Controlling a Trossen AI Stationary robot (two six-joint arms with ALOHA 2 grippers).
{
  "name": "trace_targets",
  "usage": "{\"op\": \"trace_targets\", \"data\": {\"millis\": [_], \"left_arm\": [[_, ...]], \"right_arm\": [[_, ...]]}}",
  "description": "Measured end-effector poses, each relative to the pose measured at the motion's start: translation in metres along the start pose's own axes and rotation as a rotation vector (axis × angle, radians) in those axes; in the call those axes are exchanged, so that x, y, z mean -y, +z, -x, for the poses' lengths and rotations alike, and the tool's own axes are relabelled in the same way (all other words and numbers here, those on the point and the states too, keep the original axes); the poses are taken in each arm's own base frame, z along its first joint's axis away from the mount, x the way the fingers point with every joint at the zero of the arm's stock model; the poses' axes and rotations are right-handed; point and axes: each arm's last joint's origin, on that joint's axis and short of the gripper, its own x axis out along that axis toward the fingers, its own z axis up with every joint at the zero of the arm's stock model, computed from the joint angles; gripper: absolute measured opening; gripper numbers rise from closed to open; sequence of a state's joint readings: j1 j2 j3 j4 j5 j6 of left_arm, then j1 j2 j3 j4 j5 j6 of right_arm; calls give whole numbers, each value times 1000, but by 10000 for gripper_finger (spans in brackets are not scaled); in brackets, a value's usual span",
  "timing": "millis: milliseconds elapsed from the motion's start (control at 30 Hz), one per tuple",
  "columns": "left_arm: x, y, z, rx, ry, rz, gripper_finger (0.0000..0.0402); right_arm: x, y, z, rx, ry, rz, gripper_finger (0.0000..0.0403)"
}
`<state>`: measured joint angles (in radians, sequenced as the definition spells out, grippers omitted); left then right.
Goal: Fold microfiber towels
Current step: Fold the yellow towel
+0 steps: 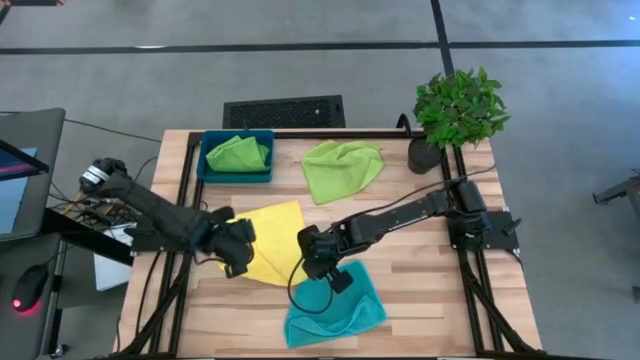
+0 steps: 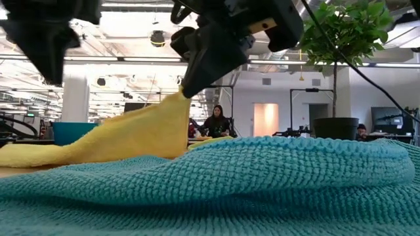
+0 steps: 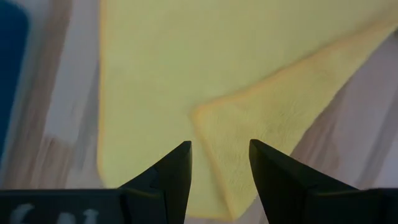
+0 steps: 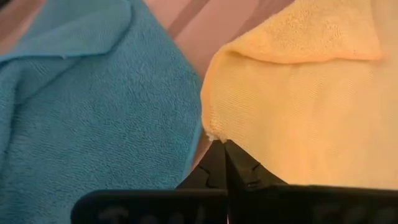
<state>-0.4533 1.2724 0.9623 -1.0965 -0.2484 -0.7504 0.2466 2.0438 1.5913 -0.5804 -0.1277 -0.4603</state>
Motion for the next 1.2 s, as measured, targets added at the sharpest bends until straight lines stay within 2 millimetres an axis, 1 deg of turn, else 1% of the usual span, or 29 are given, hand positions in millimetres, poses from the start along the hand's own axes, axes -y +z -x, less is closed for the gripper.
{"op": "trace_targets", "data": {"millis": [167, 333, 433, 500, 567, 700, 833, 933, 1033, 1200], "left_arm": [[-14, 20, -6, -5, -80, -71, 154], [-30, 33, -11, -21, -157, -103, 154], [-37, 37, -26, -6, -249, -120, 154], [-43, 35, -38, -10, -292, -134, 154], [-49, 33, -48, -16, -298, -135, 154], [-63, 28, -60, -62, -292, -75, 154], [-75, 19, -76, -143, -382, -19, 154], [-82, 17, -89, -123, -403, 14, 154], [-86, 14, -97, -138, -404, 17, 154], [-91, 10, -103, -130, -409, -2, 154]], "right_arm": [[-5, 0, -1, -35, -16, 9, 5], [-5, 0, -1, -47, -50, 13, 4], [-5, 0, -1, -49, -54, 14, 3], [-5, 0, -1, -49, -53, 16, 4], [-5, 0, -1, -51, -52, 25, 6], [-5, 0, -1, -53, -51, 30, 5], [-5, 0, -1, -53, -52, 31, 4], [-5, 0, -1, -50, -53, 47, 6], [-4, 1, -1, -42, -56, 54, 6], [-4, 1, -1, -43, -56, 57, 5]]}}
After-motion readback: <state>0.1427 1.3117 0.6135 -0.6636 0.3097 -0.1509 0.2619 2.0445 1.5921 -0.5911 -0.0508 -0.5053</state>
